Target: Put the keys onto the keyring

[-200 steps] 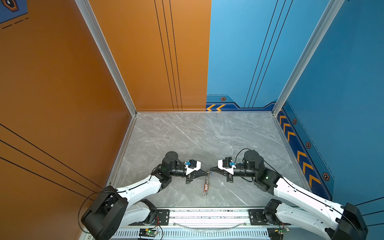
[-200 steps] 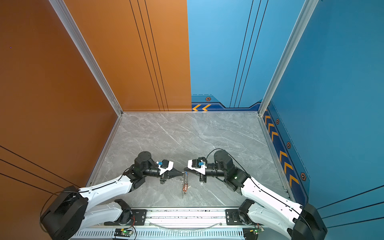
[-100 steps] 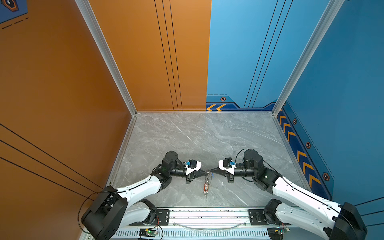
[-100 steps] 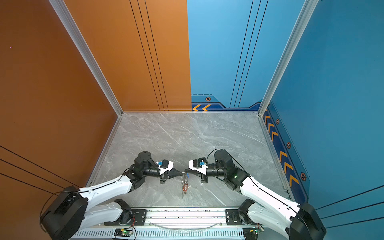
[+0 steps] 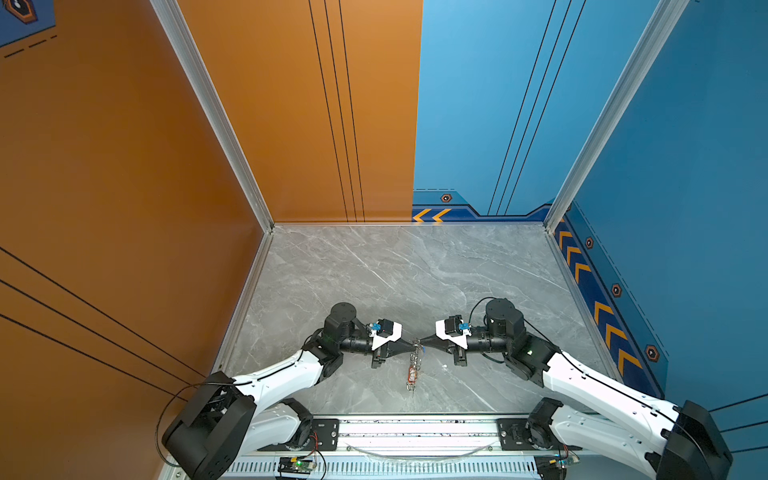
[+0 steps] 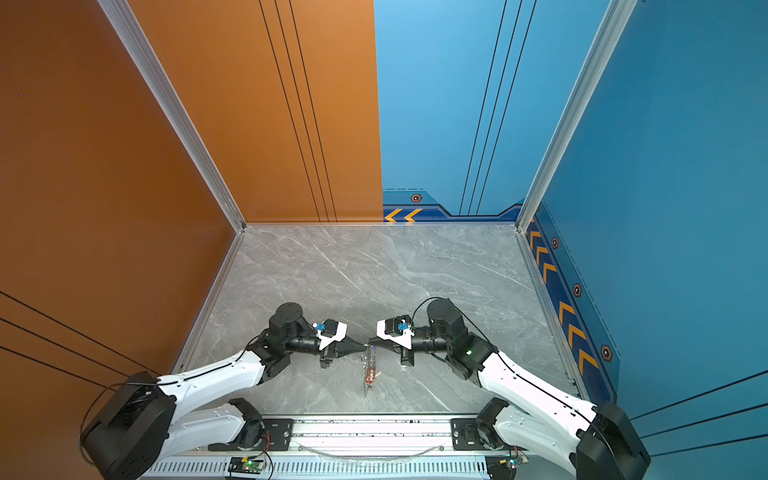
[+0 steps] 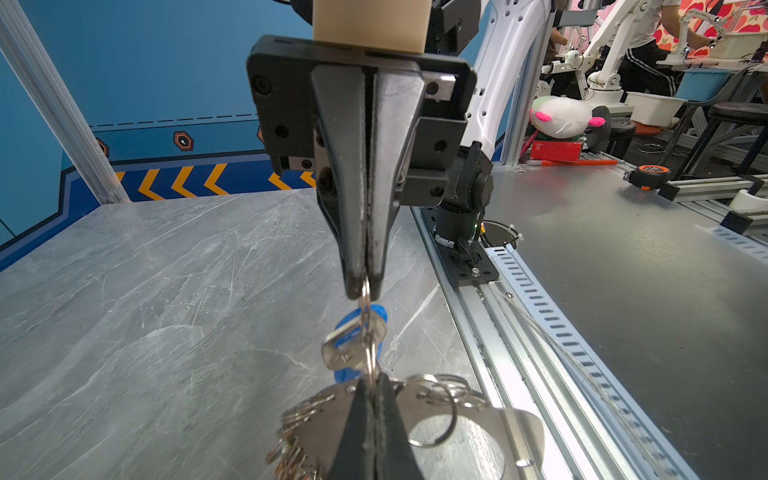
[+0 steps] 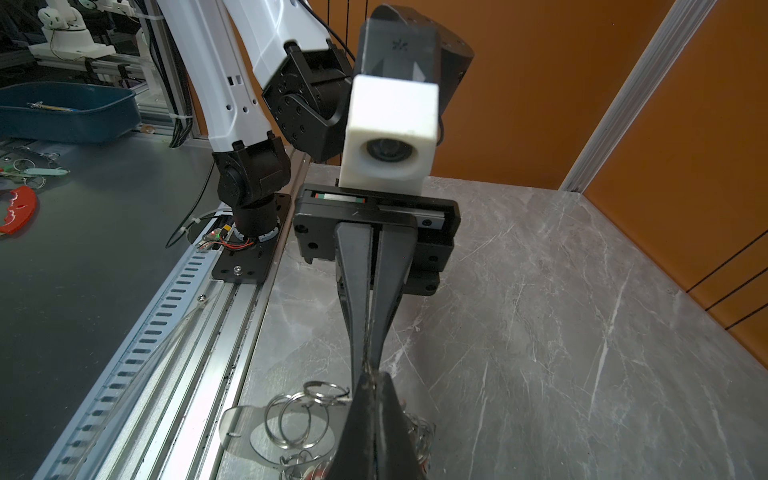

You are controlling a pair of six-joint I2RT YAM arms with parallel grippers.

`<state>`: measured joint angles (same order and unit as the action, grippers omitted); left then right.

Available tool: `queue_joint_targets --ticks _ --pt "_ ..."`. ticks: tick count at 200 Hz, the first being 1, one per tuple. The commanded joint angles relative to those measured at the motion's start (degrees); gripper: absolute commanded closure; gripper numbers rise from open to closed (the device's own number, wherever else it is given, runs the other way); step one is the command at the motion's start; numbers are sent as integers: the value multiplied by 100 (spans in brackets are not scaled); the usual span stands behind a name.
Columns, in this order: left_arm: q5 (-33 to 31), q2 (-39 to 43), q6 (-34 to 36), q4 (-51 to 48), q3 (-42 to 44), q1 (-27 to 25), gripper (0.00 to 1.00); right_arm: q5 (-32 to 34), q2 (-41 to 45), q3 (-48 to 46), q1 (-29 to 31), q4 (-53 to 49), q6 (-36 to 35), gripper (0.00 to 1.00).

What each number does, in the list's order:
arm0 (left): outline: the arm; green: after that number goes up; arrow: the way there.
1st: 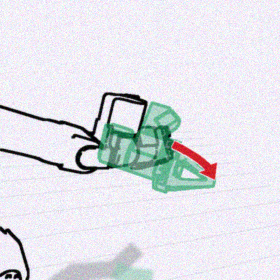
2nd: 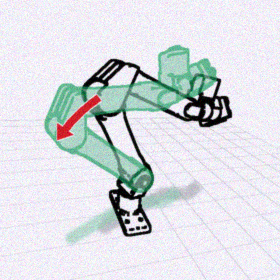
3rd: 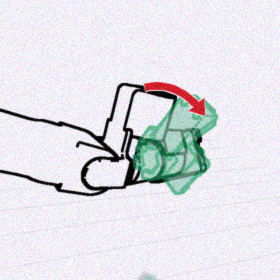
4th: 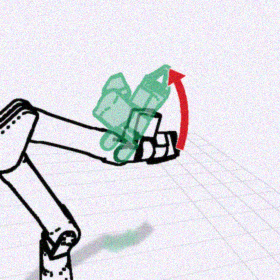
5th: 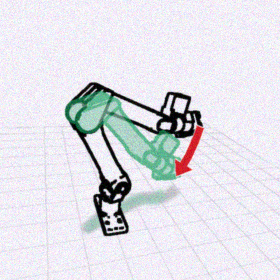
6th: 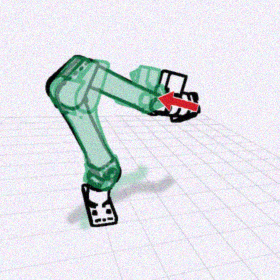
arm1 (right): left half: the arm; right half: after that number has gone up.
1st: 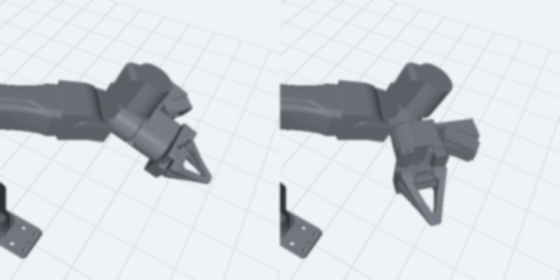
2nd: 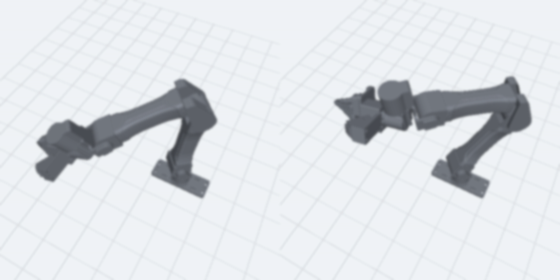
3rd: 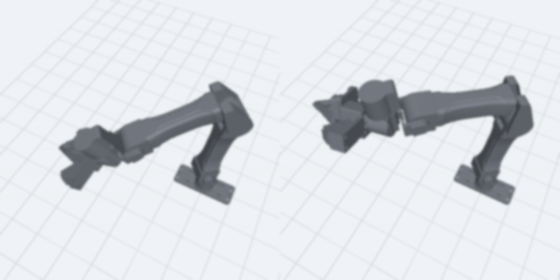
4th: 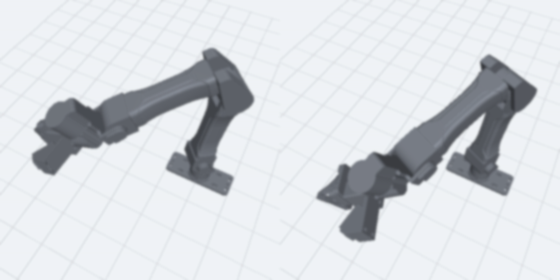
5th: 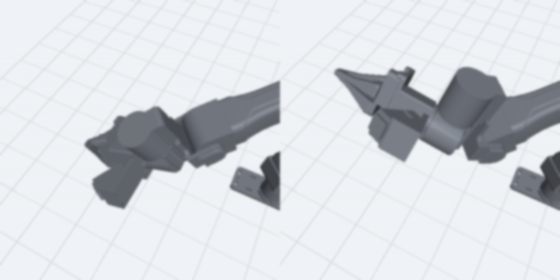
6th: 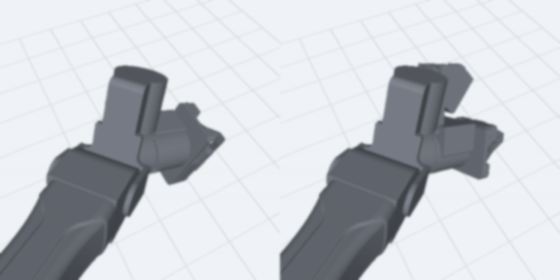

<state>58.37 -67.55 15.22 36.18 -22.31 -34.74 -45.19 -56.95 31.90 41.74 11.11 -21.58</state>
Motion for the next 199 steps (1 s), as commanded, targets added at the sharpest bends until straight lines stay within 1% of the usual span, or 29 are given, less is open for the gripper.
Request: queue_joint_targets --ticks 1,110,164,199 --pt "103 76 11 27 -37 -59 100 -11 -53 79 60 51 31 100" --pt "87 40 16 29 -48 -54 100 -21 -79 115 69 -101 -54 100" --pt "81 27 3 29 -63 -57 100 79 -93 147 159 -214 -169 100" --pt "64 36 9 29 -54 -50 100 120 154 40 100 -207 -170 100"
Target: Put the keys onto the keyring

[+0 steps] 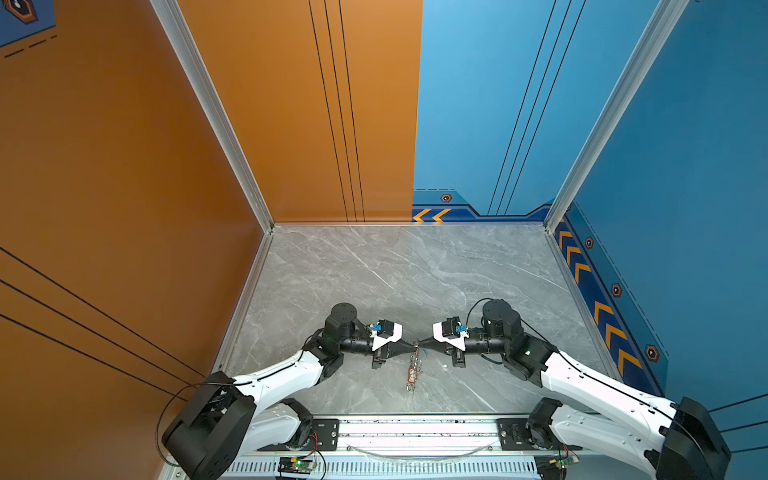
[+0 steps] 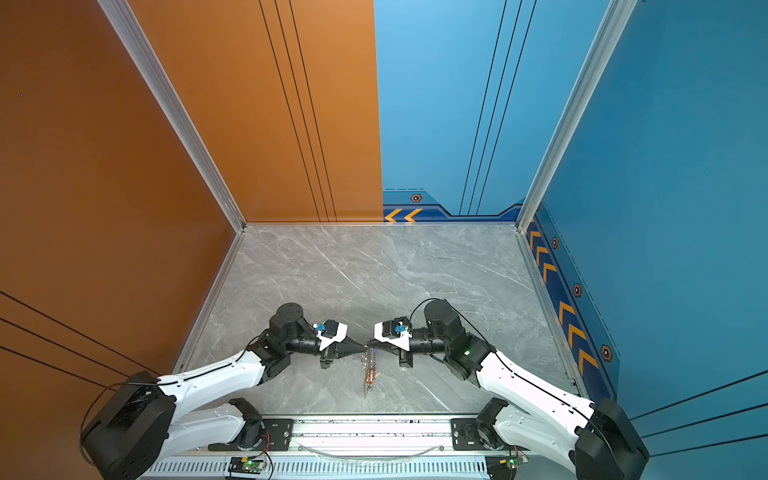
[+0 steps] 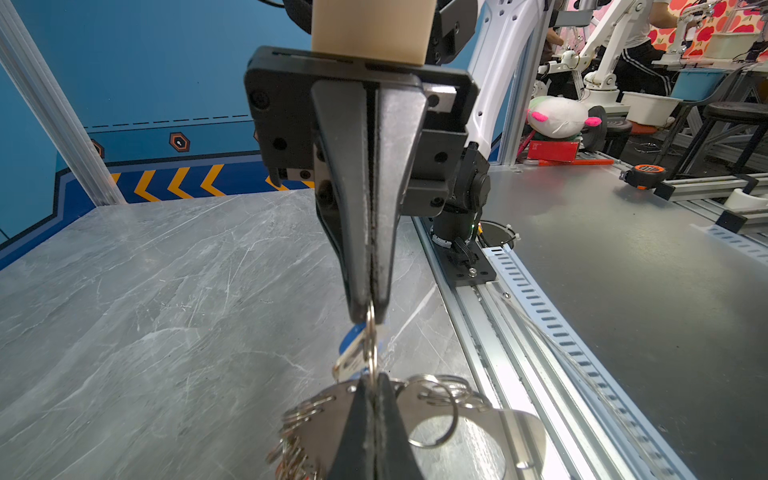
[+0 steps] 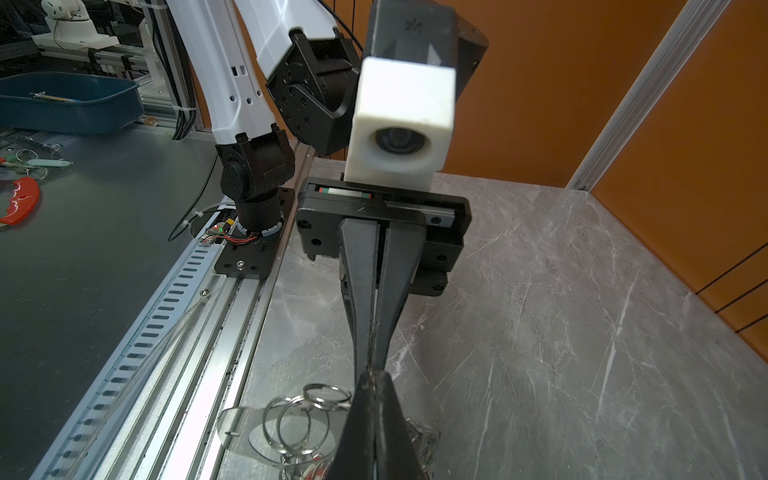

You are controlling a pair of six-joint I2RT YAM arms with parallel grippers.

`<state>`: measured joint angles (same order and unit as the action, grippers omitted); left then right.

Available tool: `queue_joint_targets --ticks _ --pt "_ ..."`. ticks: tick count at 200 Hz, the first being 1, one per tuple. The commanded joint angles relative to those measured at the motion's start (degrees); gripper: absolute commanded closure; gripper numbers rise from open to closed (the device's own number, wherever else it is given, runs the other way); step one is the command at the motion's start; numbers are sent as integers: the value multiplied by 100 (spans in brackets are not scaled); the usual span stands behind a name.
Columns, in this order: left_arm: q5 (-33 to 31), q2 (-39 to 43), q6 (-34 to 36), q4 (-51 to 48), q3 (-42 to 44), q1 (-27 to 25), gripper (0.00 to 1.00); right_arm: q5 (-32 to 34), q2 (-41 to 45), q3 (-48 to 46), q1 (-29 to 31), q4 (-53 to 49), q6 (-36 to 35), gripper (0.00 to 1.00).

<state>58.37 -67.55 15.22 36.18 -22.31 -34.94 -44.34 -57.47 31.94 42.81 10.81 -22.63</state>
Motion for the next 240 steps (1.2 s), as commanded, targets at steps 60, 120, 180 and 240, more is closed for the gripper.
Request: queue_joint_targets --ticks 60,120,180,240 --pt "69 64 -8 29 -45 -31 100 -49 145 57 -40 -167 -29 100" --pt "96 56 -2 29 -46 -37 100 81 144 58 -43 -202 -64 100" --pt "111 54 -19 29 -52 -45 100 93 -39 156 27 -337 -147 100" --pt "191 49 -3 29 -42 -96 100 -193 -173 348 -44 -421 -127 100"
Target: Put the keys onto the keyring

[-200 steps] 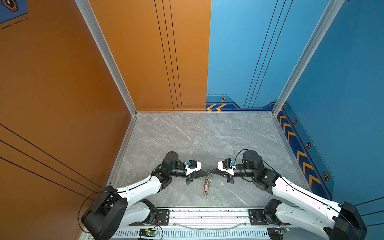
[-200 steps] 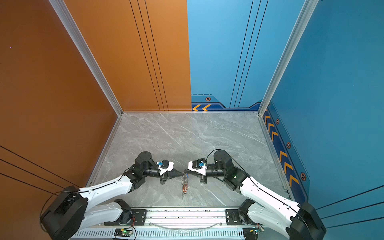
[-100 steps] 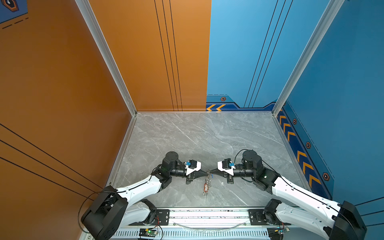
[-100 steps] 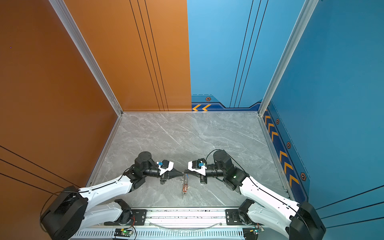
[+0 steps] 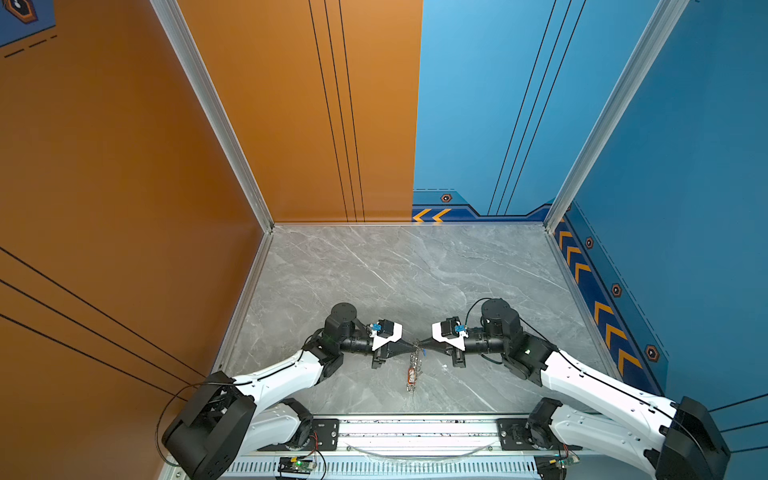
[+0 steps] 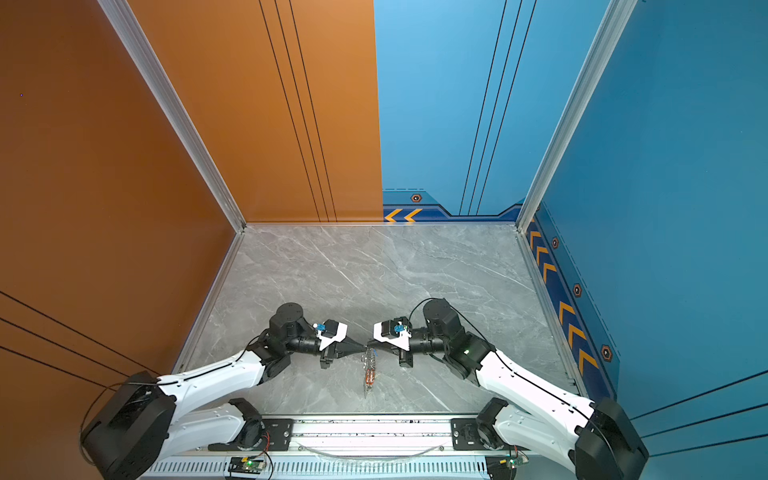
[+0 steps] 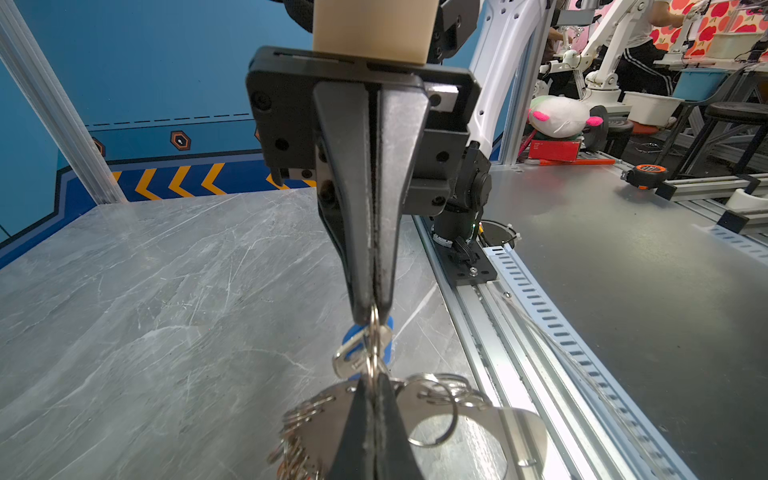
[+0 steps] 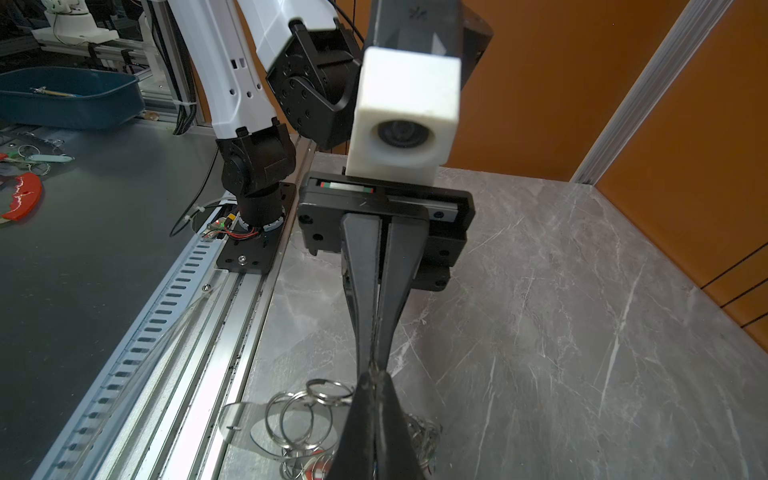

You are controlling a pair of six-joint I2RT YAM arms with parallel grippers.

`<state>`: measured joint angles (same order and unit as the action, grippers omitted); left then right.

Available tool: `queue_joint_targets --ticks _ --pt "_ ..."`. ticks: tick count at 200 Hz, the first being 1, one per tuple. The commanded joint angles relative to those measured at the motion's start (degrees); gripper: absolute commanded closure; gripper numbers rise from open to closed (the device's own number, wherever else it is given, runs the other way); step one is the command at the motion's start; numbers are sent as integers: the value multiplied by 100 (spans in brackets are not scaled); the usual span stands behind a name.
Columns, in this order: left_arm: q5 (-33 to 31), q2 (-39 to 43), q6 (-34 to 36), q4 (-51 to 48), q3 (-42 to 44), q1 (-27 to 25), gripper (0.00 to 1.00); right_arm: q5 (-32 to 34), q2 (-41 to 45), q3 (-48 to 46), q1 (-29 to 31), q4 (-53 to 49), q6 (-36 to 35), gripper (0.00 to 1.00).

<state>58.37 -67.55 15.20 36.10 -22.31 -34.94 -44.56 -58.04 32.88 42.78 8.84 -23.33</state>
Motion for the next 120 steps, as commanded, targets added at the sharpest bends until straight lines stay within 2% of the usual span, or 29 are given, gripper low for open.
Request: queue_joint_targets --ticks 1,60,84,120 --pt "192 49 -5 38 -44 -99 100 -183 -118 263 -46 -233 -53 100" --pt "248 75 27 38 -36 -134 100 -832 -580 856 -218 -1247 -562 100" --pt "277 77 19 38 -43 -145 100 -1030 -698 960 -543 -1283 -669 100" --pt "300 75 18 38 -50 -174 100 -1140 -979 1261 -643 -1608 -980 100"
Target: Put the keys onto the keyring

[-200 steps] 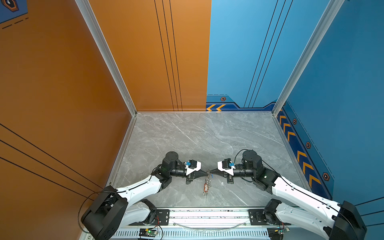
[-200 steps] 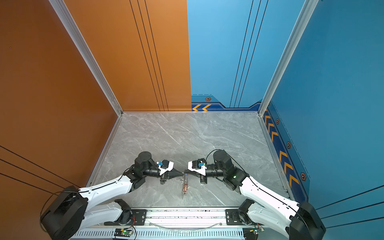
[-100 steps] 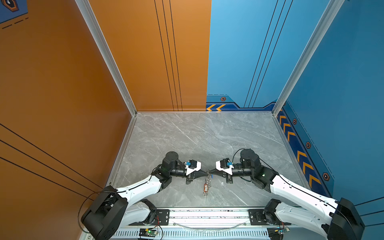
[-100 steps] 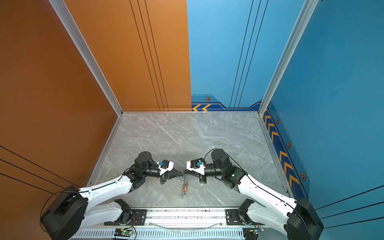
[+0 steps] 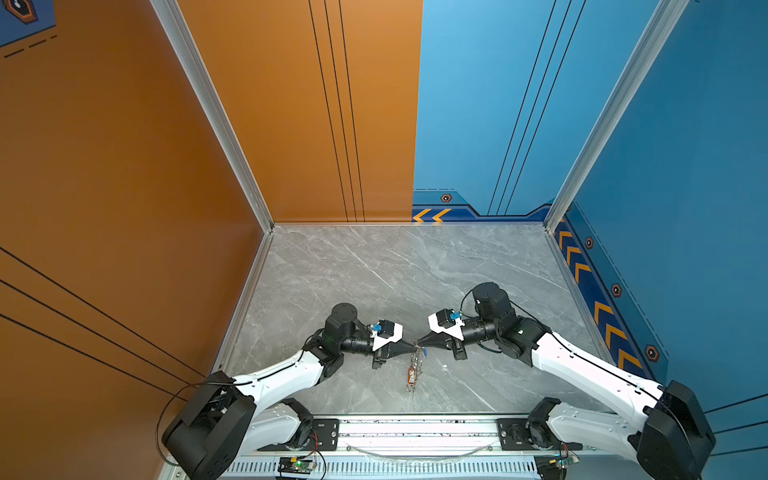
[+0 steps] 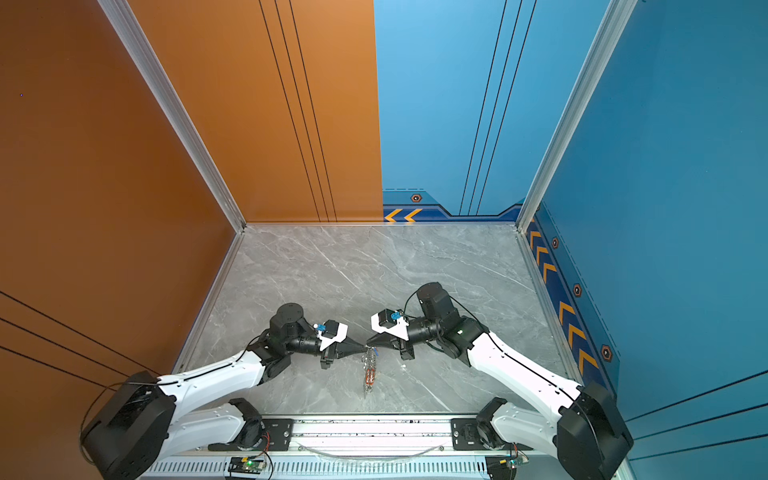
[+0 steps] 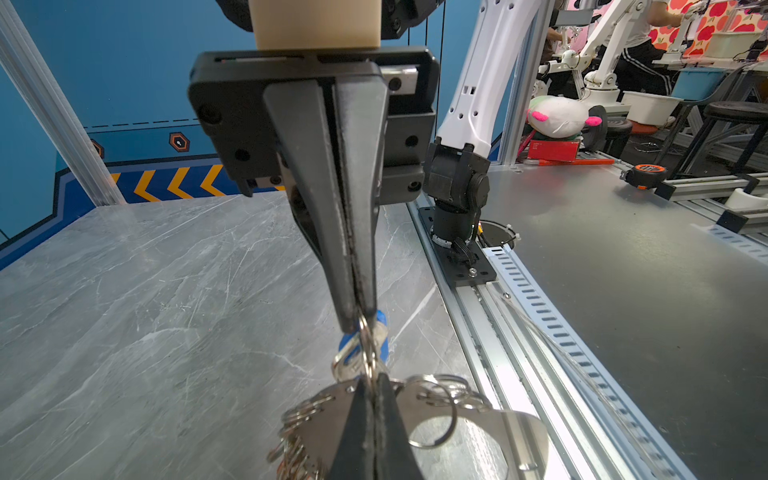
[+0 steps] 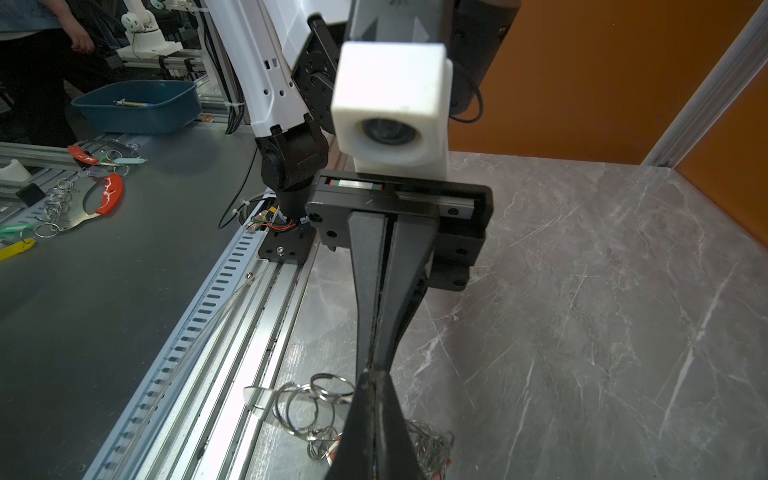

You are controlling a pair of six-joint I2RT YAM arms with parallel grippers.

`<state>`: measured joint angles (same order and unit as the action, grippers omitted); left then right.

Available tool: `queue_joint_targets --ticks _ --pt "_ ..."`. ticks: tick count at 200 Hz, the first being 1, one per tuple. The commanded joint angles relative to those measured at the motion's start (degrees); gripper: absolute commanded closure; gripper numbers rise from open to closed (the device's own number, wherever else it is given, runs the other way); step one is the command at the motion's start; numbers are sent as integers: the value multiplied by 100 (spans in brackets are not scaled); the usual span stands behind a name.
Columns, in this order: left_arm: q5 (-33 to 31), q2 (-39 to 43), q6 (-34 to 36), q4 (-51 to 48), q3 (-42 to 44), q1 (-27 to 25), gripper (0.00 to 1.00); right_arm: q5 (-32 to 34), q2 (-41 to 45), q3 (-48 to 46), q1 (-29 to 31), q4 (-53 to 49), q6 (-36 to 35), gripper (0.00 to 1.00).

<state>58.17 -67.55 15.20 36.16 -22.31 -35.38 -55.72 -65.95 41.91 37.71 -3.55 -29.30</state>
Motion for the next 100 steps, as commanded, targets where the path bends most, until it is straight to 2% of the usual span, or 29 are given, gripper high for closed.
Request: queue_joint_targets --ticks 1,25,100 --pt "323 75 18 27 -52 -133 100 -29 -202 373 -130 -398 -397 100" --pt "314 88 18 22 -63 -147 100 -5 -424 618 -73 -762 -631 100" --pt "308 93 27 13 -73 -198 100 209 -755 914 26 -866 -858 100"
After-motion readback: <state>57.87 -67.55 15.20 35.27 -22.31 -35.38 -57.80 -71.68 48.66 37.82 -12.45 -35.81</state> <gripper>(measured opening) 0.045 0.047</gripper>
